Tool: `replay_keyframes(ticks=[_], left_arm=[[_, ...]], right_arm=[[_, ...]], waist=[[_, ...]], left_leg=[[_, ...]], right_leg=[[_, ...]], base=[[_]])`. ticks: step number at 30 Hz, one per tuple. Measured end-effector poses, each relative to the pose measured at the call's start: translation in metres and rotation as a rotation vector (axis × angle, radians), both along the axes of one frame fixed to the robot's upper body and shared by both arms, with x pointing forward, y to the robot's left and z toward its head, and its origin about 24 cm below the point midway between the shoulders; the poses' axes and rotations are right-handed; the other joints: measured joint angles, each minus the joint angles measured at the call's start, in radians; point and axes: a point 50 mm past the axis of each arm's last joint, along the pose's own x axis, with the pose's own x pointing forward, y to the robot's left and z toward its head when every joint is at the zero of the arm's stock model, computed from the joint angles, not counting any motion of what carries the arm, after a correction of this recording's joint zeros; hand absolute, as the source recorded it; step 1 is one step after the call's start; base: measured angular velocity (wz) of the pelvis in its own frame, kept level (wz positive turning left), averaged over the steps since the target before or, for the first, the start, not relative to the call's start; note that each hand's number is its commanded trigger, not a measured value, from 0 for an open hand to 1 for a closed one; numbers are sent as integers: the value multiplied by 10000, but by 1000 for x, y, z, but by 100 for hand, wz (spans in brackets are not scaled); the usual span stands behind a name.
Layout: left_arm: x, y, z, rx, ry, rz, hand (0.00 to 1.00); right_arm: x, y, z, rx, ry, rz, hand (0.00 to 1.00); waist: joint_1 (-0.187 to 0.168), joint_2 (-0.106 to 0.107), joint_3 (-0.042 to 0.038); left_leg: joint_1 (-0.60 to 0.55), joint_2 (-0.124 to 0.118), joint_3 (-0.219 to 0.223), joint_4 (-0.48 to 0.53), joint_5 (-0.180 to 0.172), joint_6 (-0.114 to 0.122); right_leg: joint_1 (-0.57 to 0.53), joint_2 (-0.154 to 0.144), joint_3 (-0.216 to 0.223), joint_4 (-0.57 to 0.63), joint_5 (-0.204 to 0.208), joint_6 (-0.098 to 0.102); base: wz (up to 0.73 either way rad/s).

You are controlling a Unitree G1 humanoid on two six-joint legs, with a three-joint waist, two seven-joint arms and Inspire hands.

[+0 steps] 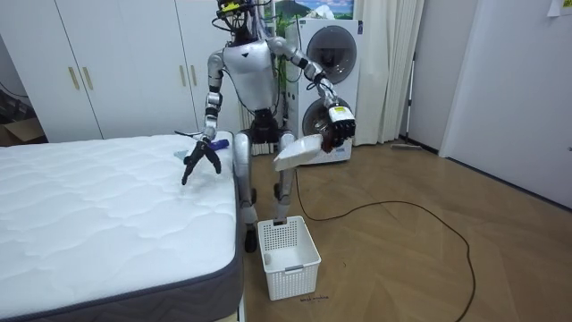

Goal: Clean bed

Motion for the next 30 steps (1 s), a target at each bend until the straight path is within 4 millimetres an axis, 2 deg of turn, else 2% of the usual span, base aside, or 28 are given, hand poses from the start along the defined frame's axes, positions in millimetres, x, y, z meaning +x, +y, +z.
replay_keyframes(ticks=[1,3,4,5,6,7,8,9,10,11,12,13,14,15,16,17,18,19,21,22,24,27,30], left_arm=[[2,-3,4,-127,-245,-31,100],[2,-15,8,-724,-805,-65,100],[0,-18,7,-862,-831,-77,100],[-3,-23,5,-1046,-813,-128,100],[-6,-26,4,-1217,-851,-135,100],[-7,-28,3,-1300,-876,-136,100],[-11,-29,2,-1573,-890,-90,100],[-13,-29,0,-1828,-842,35,100],[-14,-28,-1,-1831,-827,95,100],[-16,-29,-4,-1917,-719,216,100],[-18,-33,-8,-2118,-667,275,100],[-19,-36,-10,-2293,-672,317,100],[-19,-39,-12,-2697,-696,464,100],[-19,-40,-12,-2867,-743,525,100],[-18,-40,-12,-2910,-785,554,100],[-17,-40,-11,-2977,-886,633,100],[-16,-40,-10,-2980,-952,676,100],[-17,-40,-11,-3009,-931,697,100],[-18,-40,-15,-3100,-820,796,100],[-19,-40,-16,-3208,-804,858,100],[-16,-40,-15,-3554,-882,967,100],[-17,-42,-16,-3892,-752,1038,100],[-17,-44,-19,-4217,-639,1167,100]], right_arm=[[-2,-1,1,-12,-38,-57,0],[-9,-4,-2,-79,188,-202,0],[-12,-3,-2,-56,234,-225,0],[-16,-2,-4,21,340,-280,0],[-18,2,-5,137,355,-362,0],[-18,5,-4,202,306,-359,0],[-16,8,-3,289,230,-312,0],[-12,11,-1,365,105,-222,0],[-8,13,1,412,8,-181,0],[-6,13,2,435,-68,-176,0],[-5,11,3,369,-99,-212,0],[-5,9,4,317,-112,-232,0],[-3,8,6,248,-178,-193,0],[1,9,8,288,-306,-146,0],[2,10,8,301,-349,-126,0],[3,11,8,312,-363,-76,0],[5,12,8,327,-352,-2,0],[5,12,8,322,-328,34,0],[9,14,9,579,-288,211,0],[9,14,9,620,-251,259,0],[8,14,8,656,-190,287,0],[8,14,9,671,-203,262,0],[7,10,10,625,-285,102,0]], waist=[[1,-13,2],[20,-118,19],[3,-128,26],[-33,-211,73],[-76,-218,33],[-78,-262,49],[-58,-310,76],[16,-252,5],[179,-286,41],[264,-454,66],[404,-591,31],[528,-645,9],[819,-689,-18],[847,-776,-17],[900,-825,8],[1125,-995,55],[1246,-1127,143],[1335,-1144,138],[1540,-1159,124],[1509,-1108,77],[675,-1081,43],[386,-1107,30],[56,-1121,10]], left_leg=[[88,9,36,-22,-54,46],[629,32,506,-158,-119,111],[781,48,608,-184,-163,113],[1063,102,905,-277,-240,163],[1139,172,1159,-313,-282,213],[1177,238,1388,-383,-281,213],[1230,397,1949,-589,-260,212],[1169,725,2690,-785,-207,238],[1180,837,3183,-860,-198,242],[1373,895,3956,-974,-194,240],[1603,862,4716,-1221,-184,227],[1676,857,5126,-1307,-184,227],[1701,867,5841,-1359,-185,229],[1703,862,6384,-1381,-186,231],[1694,860,6661,-1388,-186,231],[1675,844,7189,-1310,-186,231],[1607,875,7166,-1229,-162,201],[1531,889,6819,-1187,-138,165],[1113,857,4714,-868,-31,213],[1007,902,4437,-805,-27,208],[993,1055,4315,-866,21,114],[1294,1184,4756,-1009,107,12],[1386,1293,4854,-1046,182,-89]], right_leg=[[68,14,4,-10,4,9],[405,31,22,-17,29,47],[496,54,37,-22,30,47],[630,126,64,-29,75,59],[644,233,148,-175,220,56],[641,353,319,-313,380,68],[645,587,521,-816,816,82],[738,706,208,-1368,1394,65],[654,587,-341,-1292,1414,-36],[633,173,-1669,-167,923,-130],[791,-332,-2452,823,271,-56],[895,-580,-2700,1179,50,5],[1173,-1138,-2973,1470,-246,158],[1559,-1710,-3278,1447,-372,325],[1776,-1981,-3387,1320,-351,383],[2097,-2361,-3459,893,-308,586],[2228,-2384,-3622,73,-339,785],[2245,-2317,-3688,-230,-325,815],[2395,-1948,-3540,-1292,-80,1077],[2484,-1881,-3488,-1517,30,1063],[2685,-1658,-3580,-1905,292,981],[2707,-1483,-3577,-1953,472,854],[2787,-1369,-3569,-2106,561,744]], base=[[-29],[-52],[-74],[-81],[-86],[-110],[-139],[-158],[-167],[-167],[-169],[-185],[-180],[-165],[-159],[-163],[-165],[-170],[-158],[-86],[-17],[-39],[-15]])
